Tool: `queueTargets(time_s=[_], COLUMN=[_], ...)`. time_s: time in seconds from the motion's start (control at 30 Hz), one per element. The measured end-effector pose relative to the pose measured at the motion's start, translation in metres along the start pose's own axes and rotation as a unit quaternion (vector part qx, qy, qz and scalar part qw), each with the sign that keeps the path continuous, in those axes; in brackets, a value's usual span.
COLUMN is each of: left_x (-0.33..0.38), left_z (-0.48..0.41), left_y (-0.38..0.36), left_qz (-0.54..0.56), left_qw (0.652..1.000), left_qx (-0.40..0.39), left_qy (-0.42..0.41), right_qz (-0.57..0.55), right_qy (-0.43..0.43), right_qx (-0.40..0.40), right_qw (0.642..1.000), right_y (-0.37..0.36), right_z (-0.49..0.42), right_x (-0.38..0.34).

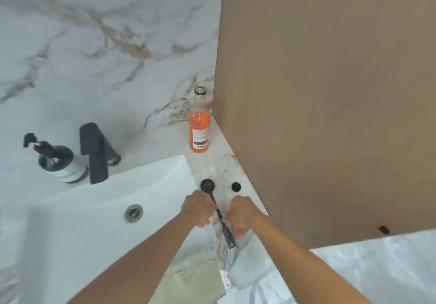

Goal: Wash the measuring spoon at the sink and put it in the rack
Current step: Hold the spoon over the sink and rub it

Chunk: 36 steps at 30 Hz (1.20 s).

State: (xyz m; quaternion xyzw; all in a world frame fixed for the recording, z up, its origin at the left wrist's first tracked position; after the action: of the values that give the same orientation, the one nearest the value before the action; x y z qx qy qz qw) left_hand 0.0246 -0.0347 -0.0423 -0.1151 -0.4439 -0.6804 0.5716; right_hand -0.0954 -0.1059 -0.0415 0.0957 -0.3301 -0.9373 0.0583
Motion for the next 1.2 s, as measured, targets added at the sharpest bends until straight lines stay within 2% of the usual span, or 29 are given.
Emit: queueTargets(time_s=[0.1, 0.23, 0.5, 0.73, 0.9, 1.2], left_x=[-0.007, -0.016, -0.029, -0.046, -0.091, -0.198], left_z=[-0.018, -0.03, -0.032, -0.015, 0.009, 0.062], left_y=[-0.007, -0.013, -0.012, 0.011, 0.061, 0.132], left_qz=[0.002, -0.031, 0.016, 0.186, 0.291, 0.37], left_qw=[0.999, 0.996, 0.994, 0.974, 0.942, 0.897], left_qx=[0.046, 0.085, 0.107, 0.121, 0.15, 0.216], left_qy=[0.002, -0.001, 0.028, 0.041, 0.067, 0.111], right_qz=[0.0, -0.037, -0.087, -0.111, -0.15, -0.064], right_qy=[0.021, 0.033, 0.044, 0.009, 0.028, 0.103], right_qx=[0.051, 0.059, 0.047, 0.024, -0.047, -0.155], right_qw=[0.998, 0.997, 0.994, 0.994, 0.987, 0.98], right_y=[-0.018, -0.039, -0.048, -0.054, -0.074, -0.148], right_z=[-0.019, -0.032, -0.032, -0.007, 0.008, 0.038], right_x=[0.005, 0.01, 0.002, -0.024, -0.081, -0.194])
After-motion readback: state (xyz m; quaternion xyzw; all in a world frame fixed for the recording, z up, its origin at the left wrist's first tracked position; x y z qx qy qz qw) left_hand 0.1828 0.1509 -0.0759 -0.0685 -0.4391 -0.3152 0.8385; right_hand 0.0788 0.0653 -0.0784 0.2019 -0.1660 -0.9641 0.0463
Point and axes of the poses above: each hand's wrist, its own z-axis away from the middle knuckle, its own y-axis out of the back of the hand, x = y × z, the point moved 6 cm from there along -z, towards the middle knuckle, and after that the axes turned 12 degrees about -y, right-handed, at the moved point
